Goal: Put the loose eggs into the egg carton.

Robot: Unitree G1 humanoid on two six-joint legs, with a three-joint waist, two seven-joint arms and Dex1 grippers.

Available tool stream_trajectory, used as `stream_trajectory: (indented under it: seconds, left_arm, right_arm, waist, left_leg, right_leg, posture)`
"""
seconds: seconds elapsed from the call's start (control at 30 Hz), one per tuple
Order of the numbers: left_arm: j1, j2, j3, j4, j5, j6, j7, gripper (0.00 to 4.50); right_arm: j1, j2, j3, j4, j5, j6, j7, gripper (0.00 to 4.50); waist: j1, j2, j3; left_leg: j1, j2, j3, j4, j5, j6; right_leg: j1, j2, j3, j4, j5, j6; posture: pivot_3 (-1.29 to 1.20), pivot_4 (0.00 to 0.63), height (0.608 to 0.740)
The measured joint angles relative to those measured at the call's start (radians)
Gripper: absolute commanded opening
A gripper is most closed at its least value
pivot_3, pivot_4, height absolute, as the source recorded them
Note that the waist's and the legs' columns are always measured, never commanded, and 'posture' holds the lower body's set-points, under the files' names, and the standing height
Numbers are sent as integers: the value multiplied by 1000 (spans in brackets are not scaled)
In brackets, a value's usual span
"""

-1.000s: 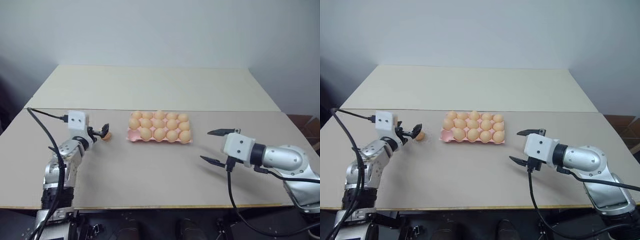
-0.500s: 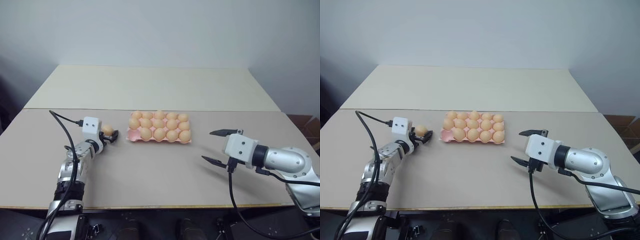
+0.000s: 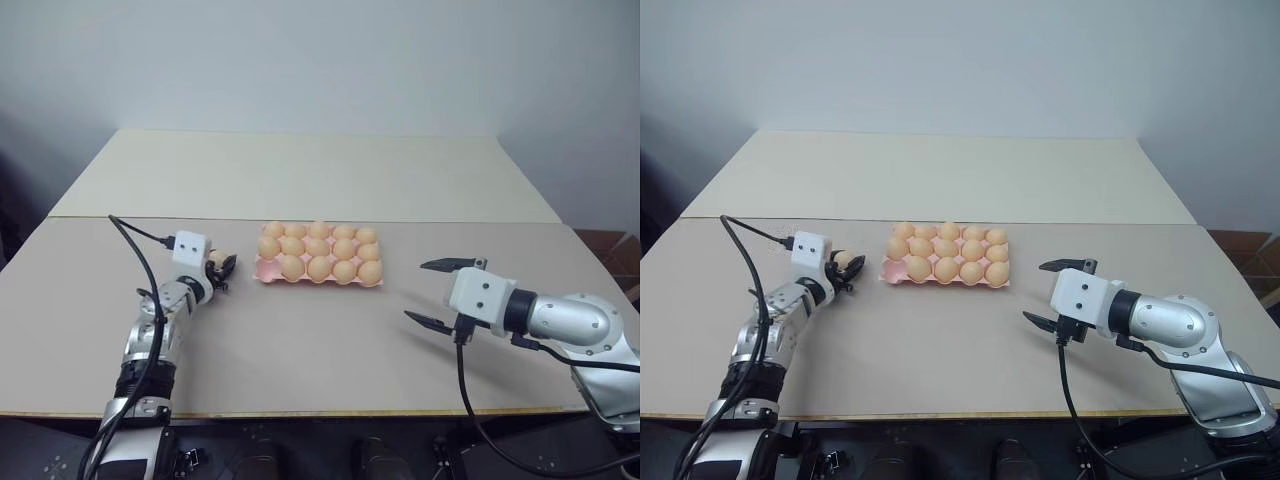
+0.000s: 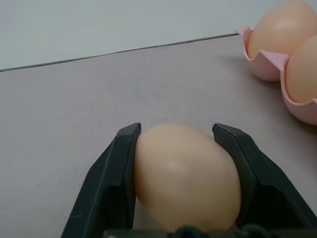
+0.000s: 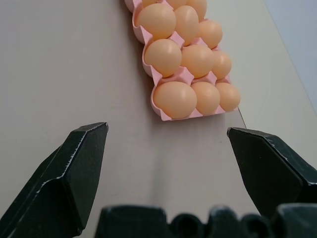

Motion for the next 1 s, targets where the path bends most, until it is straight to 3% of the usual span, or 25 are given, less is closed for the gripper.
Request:
stream_trajectory:
  seconds: [0.33, 0.67, 0.9, 1.0]
  left_arm:
    - [20, -7, 3, -259, -141, 31, -165, 2066]
    - [2, 1, -45, -246, -161, 93, -265, 2066]
    - [-11, -9, -45, -247, -173, 133, -253, 4294]
    - [-5, -10, -41, -261, -175, 134, -247, 4441]
  right_arm:
    - [19, 0, -2, -13, -12, 4, -16, 4500]
    - [80, 7, -19, -58, -28, 29, -64, 4500]
    - [80, 10, -20, -65, -35, 32, -73, 4500]
    - [77, 16, -20, -65, -37, 31, -73, 4500]
  waist:
    - [0, 0, 0]
    - [-1, 0, 0]
    - [0, 0, 0]
    - [-1, 0, 0]
  left_leg:
    - [0, 0, 0, 0, 0, 0]
    - [0, 0, 0, 1, 0, 0]
    - [0, 0, 0, 1, 0, 0]
    - [0, 0, -1, 1, 0, 0]
  right_leg:
    - [0, 0, 0, 0, 0, 0]
    - [0, 0, 0, 0, 0, 0]
    - [0, 0, 0, 0, 0, 0]
    - [0, 0, 0, 0, 0, 0]
  posture:
    - [0, 150, 740]
    - [0, 150, 740]
    - [0, 150, 740]
    - [0, 150, 740]
